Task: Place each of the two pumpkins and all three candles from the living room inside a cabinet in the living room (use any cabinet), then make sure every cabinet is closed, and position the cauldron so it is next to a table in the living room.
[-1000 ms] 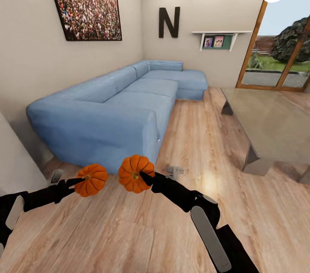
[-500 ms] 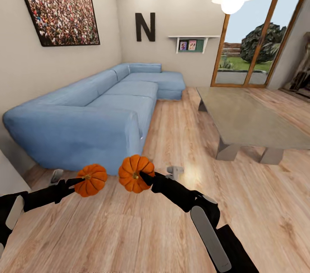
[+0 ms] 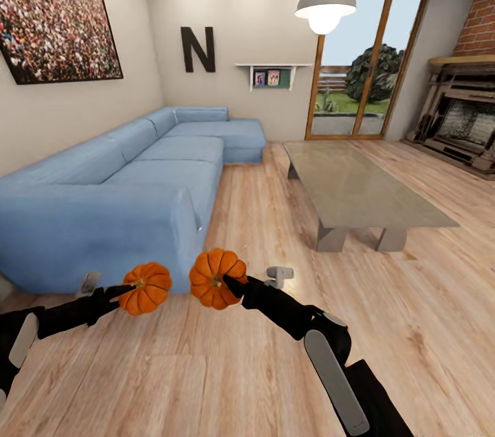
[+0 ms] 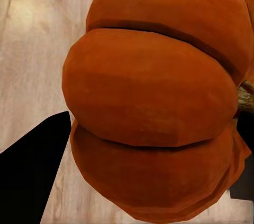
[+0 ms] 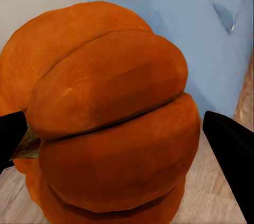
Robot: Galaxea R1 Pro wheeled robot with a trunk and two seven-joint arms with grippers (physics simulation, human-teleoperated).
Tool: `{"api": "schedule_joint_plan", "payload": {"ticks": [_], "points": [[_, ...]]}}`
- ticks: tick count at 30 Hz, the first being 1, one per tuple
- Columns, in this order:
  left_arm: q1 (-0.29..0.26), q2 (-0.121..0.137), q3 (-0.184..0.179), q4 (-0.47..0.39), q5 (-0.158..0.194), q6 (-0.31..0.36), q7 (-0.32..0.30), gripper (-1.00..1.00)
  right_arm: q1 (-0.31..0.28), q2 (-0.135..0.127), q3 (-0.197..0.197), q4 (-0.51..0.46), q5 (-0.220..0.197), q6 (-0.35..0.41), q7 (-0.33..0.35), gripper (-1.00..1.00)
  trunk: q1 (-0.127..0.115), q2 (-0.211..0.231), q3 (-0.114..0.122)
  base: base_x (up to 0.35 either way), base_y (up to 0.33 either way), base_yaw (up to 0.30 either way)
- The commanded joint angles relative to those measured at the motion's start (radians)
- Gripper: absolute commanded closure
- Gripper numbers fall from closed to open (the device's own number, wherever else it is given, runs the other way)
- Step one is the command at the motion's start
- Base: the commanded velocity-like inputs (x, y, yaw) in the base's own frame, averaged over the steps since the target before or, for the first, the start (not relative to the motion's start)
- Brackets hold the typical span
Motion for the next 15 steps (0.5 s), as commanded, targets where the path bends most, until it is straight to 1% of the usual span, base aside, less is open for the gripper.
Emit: {"api": "schedule_joint_plan", "payload": {"ticks": [1, 11, 15], "points": [[0.000, 0.000, 0.002, 0.000, 0.009, 0.009, -0.004, 1.00, -0.001, 0.001, -0.001, 0.000, -0.006, 0.005, 0.003, 1.00, -0.004, 0.007, 0.003, 0.000, 0.000, -0.270], [0.000, 0.000, 0.001, 0.000, 0.009, 0.008, -0.004, 1.00, -0.001, 0.001, -0.001, 0.000, -0.005, 0.005, 0.003, 1.00, -0.042, 0.077, 0.043, 0.000, 0.000, -0.269], [0.000, 0.000, 0.001, 0.000, 0.008, 0.008, -0.004, 1.00, -0.001, 0.001, -0.001, 0.000, -0.006, 0.005, 0.003, 1.00, -0.058, 0.105, 0.059, -0.103, 0.000, -0.268]]}}
